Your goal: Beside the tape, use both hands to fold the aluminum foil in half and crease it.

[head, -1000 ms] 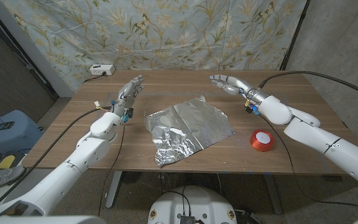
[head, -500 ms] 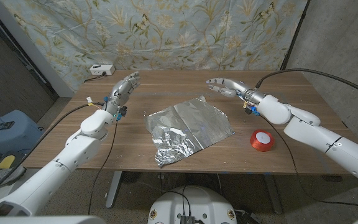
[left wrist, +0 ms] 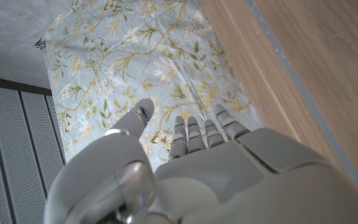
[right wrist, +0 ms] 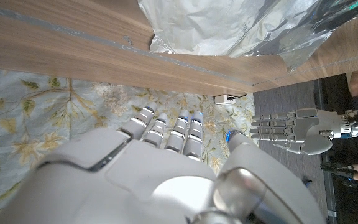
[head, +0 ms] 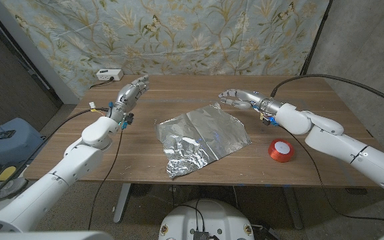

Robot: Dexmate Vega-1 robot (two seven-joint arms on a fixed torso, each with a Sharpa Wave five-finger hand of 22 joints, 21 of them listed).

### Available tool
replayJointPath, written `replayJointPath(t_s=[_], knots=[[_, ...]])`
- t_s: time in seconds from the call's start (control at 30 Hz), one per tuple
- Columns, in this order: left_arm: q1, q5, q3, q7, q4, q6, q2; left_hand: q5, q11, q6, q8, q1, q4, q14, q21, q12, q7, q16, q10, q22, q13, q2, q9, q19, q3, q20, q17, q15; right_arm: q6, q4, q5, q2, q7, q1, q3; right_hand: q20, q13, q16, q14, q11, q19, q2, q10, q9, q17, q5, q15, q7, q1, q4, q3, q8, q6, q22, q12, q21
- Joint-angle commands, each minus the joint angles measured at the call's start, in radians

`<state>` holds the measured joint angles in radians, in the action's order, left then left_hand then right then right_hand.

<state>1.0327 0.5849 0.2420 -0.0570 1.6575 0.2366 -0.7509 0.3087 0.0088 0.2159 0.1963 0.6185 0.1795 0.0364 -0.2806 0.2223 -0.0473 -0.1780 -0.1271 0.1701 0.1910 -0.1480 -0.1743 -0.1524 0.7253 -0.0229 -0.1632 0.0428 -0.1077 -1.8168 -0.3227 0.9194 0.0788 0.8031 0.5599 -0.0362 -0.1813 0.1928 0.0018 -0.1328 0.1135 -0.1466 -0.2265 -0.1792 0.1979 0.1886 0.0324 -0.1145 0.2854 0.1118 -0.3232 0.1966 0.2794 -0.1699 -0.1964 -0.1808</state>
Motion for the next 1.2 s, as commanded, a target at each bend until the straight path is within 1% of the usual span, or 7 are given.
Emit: replayJointPath(t_s=[0.03,0.13,0.37,0.57,0.77,1.07,1.2], knots=[[0.041,-0.018,-0.022,-0.066,0.086,-0.081,-0.038,0.015,0.000,0.037,0.012,0.028,0.006,0.029,0.003,0.006,-0.008,-0.011,-0.025,0.006,0.001,0.005,-0.005,-0.021,-0.006,-0.006,-0.004,0.005,0.006,-0.002,-0.064,0.010,0.030,0.000,0.022,-0.058,-0.001,0.008,-0.004,-0.012,-0.010,-0.002,-0.008,-0.004,0.004,0.001,0.041,-0.008,-0.012,0.005,-0.001,0.008,0.012,-0.002,-0.004,0.003],[0.044,-0.040,-0.021,-0.069,0.087,-0.075,-0.045,0.022,0.000,0.069,0.018,0.041,0.004,0.052,0.002,0.009,-0.011,-0.015,-0.042,0.008,0.002,0.010,-0.006,-0.033,-0.014,-0.016,-0.004,0.007,0.007,0.000,-0.070,0.009,0.036,-0.002,0.024,-0.058,0.000,0.008,-0.005,-0.016,-0.014,-0.002,-0.010,-0.004,0.004,0.001,0.041,-0.009,-0.015,0.007,-0.001,0.007,0.014,-0.002,-0.003,0.003],[0.024,-0.065,-0.016,0.018,0.049,-0.038,-0.090,0.031,-0.018,0.149,0.031,0.075,0.003,0.098,0.001,0.020,0.017,-0.017,-0.090,0.012,0.004,0.024,-0.009,-0.060,-0.039,-0.025,-0.006,-0.006,0.001,0.012,-0.080,0.009,0.050,-0.008,0.030,-0.056,0.000,0.008,-0.005,-0.026,-0.024,-0.001,-0.015,-0.004,0.002,0.002,0.040,-0.014,-0.021,0.008,-0.001,0.006,0.016,-0.001,-0.002,0.003],[0.037,-0.087,-0.027,-0.023,0.088,-0.085,-0.112,0.025,-0.012,0.177,0.032,0.084,-0.002,0.125,0.003,0.026,0.014,-0.022,-0.113,0.014,0.006,0.032,-0.011,-0.066,-0.059,-0.033,-0.008,-0.010,-0.001,0.023,-0.086,0.006,0.059,-0.011,0.036,-0.056,0.000,0.008,-0.004,-0.027,-0.029,0.000,-0.018,-0.004,0.001,0.003,0.040,-0.016,-0.024,0.008,-0.001,0.005,0.017,-0.001,-0.001,0.003],[0.033,-0.111,-0.020,-0.007,0.096,-0.086,-0.129,0.018,-0.022,0.204,0.033,0.093,-0.004,0.153,0.002,0.033,0.018,-0.026,-0.140,0.016,0.009,0.033,-0.013,-0.075,-0.075,-0.035,-0.010,-0.015,-0.007,0.034,-0.099,0.006,0.067,-0.018,0.044,-0.055,0.001,0.008,-0.004,-0.029,-0.035,0.003,-0.021,-0.004,0.000,0.003,0.038,-0.017,-0.028,0.008,0.000,0.005,0.020,-0.001,0.000,0.003],[0.070,-0.113,-0.033,-0.076,0.201,-0.204,-0.151,0.008,-0.032,0.234,0.034,0.100,-0.010,0.195,0.001,0.044,0.022,-0.034,-0.178,0.018,0.015,0.034,-0.015,-0.086,-0.098,-0.037,-0.012,-0.022,-0.021,0.053,-0.115,0.011,0.062,-0.017,0.049,-0.056,0.001,0.009,-0.002,-0.031,-0.048,0.006,-0.026,-0.003,-0.001,0.004,0.038,-0.020,-0.033,0.008,0.001,0.006,0.026,-0.001,0.001,0.004],[0.111,-0.107,-0.045,-0.182,0.283,-0.305,-0.133,0.004,-0.026,0.235,0.030,0.101,-0.013,0.213,0.001,0.048,0.022,-0.039,-0.189,0.019,0.017,0.031,-0.015,-0.087,-0.106,-0.040,-0.014,-0.023,-0.029,0.065,-0.121,0.014,0.057,-0.012,0.053,-0.057,0.001,0.010,0.002,-0.031,-0.050,0.007,-0.030,-0.003,-0.002,0.004,0.038,-0.020,-0.035,0.008,0.001,0.007,0.030,-0.001,0.001,0.003]])
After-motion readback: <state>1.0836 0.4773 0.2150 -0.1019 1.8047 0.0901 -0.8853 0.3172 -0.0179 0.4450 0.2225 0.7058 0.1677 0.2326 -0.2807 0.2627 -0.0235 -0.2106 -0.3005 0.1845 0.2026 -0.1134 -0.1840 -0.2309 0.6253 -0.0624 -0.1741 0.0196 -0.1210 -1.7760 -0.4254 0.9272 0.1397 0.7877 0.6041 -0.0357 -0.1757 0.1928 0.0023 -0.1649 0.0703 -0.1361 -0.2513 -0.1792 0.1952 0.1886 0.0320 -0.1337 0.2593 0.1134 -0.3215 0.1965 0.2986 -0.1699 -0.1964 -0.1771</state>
